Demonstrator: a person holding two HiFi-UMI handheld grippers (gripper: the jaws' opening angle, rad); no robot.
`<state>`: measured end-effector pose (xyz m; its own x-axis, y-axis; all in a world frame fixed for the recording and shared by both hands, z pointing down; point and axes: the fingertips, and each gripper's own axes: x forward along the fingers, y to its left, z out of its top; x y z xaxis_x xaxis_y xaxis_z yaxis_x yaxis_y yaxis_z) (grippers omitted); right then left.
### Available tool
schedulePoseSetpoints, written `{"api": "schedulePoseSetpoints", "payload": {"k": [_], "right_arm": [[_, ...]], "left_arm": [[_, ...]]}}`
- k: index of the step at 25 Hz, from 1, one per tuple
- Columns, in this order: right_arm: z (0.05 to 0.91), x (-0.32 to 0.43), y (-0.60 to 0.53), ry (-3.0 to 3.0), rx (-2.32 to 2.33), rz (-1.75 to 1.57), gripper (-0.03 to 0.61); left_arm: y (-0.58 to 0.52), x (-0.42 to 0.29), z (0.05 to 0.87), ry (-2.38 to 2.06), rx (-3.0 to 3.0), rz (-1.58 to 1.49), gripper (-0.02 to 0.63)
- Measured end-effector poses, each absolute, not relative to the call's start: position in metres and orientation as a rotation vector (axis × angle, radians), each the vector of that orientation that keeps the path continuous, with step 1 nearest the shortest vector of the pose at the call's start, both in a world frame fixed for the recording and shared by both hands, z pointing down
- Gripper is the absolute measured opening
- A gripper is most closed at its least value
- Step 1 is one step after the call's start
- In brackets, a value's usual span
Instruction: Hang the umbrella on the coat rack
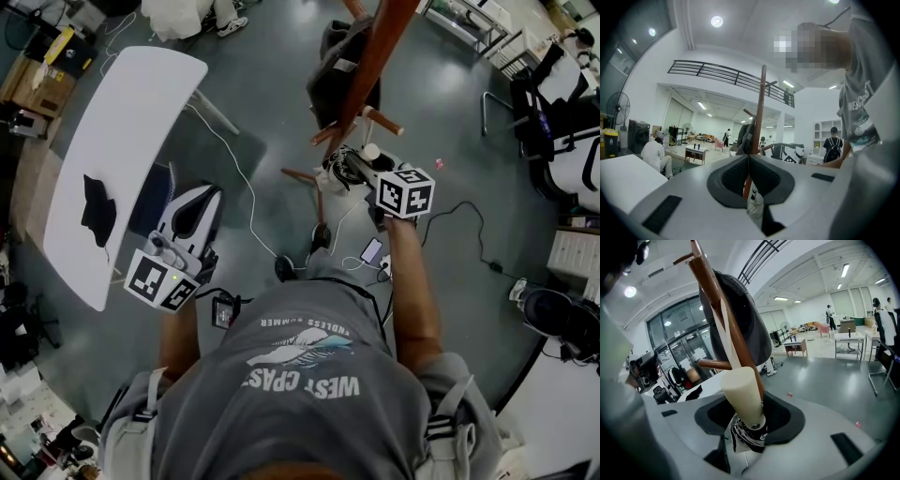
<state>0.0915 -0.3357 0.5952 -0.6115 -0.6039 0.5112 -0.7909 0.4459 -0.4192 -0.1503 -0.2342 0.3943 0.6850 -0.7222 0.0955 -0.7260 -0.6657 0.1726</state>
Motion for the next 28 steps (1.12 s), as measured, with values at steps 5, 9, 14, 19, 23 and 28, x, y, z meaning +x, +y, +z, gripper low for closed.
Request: {"api": "schedulePoseSetpoints", "payload": {"k": [5,9,14,19,23,28], "right_arm": [[0.596,0.089,-0.337,-2.404,1.209,0.901,0.204],[0.597,0.089,-0.338,-2.392,1.23,0.892,0.208],[0.594,0.087,-0.334,-2.391,1.255,0.901,0.219],[0.586,0.088,-0.326,-2.402,1.303,0.898,0.193],[0.572,0.091,-0.315,-2.424,1.335,0.885,0.156],[0.529,0.089,-0.296,-2.476,1.399,0.809,0.125]], "left_arm": [[-0.231,-0.154,0.391,-1.181,2.702,0.018,0.018],[-0.229,-0.158,0.39,-1.183,2.706,0.007,0.018],[-0.224,-0.164,0.386,-1.184,2.717,-0.014,0.018],[-0.218,-0.172,0.382,-1.187,2.73,-0.034,0.018],[-0.211,-0.178,0.378,-1.187,2.742,-0.048,0.018],[-0.202,-0.19,0.373,-1.18,2.761,-0.068,0.018]]}}
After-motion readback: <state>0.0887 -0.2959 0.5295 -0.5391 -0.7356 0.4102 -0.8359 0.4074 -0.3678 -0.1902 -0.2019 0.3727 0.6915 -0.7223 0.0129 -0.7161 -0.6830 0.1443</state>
